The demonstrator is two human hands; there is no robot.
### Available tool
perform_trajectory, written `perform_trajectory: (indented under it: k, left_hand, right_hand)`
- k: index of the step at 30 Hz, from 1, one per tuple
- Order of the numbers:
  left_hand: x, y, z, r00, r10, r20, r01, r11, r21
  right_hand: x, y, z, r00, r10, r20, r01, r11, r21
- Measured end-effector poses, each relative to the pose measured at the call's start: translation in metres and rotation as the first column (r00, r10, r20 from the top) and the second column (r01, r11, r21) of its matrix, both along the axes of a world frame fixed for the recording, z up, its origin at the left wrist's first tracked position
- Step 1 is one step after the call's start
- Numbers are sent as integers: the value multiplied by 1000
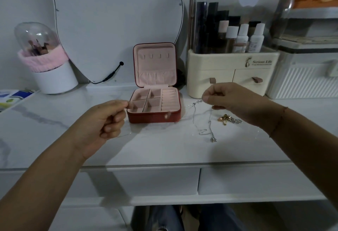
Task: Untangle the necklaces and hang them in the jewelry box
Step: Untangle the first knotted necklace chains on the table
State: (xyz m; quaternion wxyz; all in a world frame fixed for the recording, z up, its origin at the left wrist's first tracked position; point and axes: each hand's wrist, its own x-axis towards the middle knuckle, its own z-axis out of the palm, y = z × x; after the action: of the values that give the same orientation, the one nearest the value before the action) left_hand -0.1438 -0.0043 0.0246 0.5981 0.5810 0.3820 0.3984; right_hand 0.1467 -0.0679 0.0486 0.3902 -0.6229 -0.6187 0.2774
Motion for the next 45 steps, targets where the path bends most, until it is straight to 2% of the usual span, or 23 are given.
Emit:
perform_trajectory:
  k: [9, 15, 18, 20, 22, 24, 26, 28, 30, 32, 34, 36, 38, 42, 45]
  left_hand:
    - [-18, 9, -19, 964, 185, -189, -152, 972, 180]
    - [-28, 11, -26, 865, 410, -290, -291, 880, 376]
    - [-33, 13, -28, 820, 467, -332, -310, 849, 428]
    - [-35, 14, -30, 801, 480, -357, -307, 842, 443]
    - [-34, 15, -32, 793, 487, -366, -313, 841, 440]
    - [-33, 15, -34, 793, 487, -365, -317, 843, 435]
    - [-31, 14, -37, 789, 495, -362, -327, 839, 435]
    - [-31, 14, -37, 779, 510, -365, -337, 832, 441]
    - [-31, 15, -37, 768, 520, -375, -335, 824, 457]
    - [-30, 15, -37, 753, 530, -391, -325, 816, 478]
    - [-28, 14, -37, 733, 542, -411, -316, 806, 501]
    - [-26, 13, -38, 714, 553, -430, -301, 796, 524]
    - [-24, 12, -38, 702, 560, -441, -290, 790, 541]
    - [-21, 12, -38, 687, 578, -440, -260, 761, 595]
    - [-9, 6, -37, 676, 585, -447, -152, 705, 693]
  right_hand:
    - [-2, -8, -21, 998, -28, 61, 29, 1000, -7]
    - [14, -33, -26, 997, -39, 65, 44, 996, -82]
    - [36, -49, -30, 999, -35, 36, 38, 994, -101]
    - [50, -58, -31, 997, -66, -34, 62, 993, -102]
    - [61, -62, -34, 971, -98, -216, 71, 989, -129]
    - [69, -62, -37, 852, -119, -510, 35, 985, -171]
    - [72, -61, -39, 647, -126, -752, -5, 986, -169]
    - [73, -62, -39, 535, -141, -833, 3, 986, -165]
    - [72, -64, -37, 530, -173, -830, 27, 982, -187]
    - [69, -65, -35, 589, -234, -773, 64, 968, -244]
    - [66, -63, -35, 703, -314, -638, 172, 946, -277]
    - [64, -60, -39, 840, -364, -403, 288, 928, -238]
    - [62, -57, -42, 914, -369, -169, 349, 927, -141]
    - [58, -56, -44, 915, -347, 207, 354, 935, 4]
    - [53, -57, -47, 806, -309, 504, 323, 945, 62]
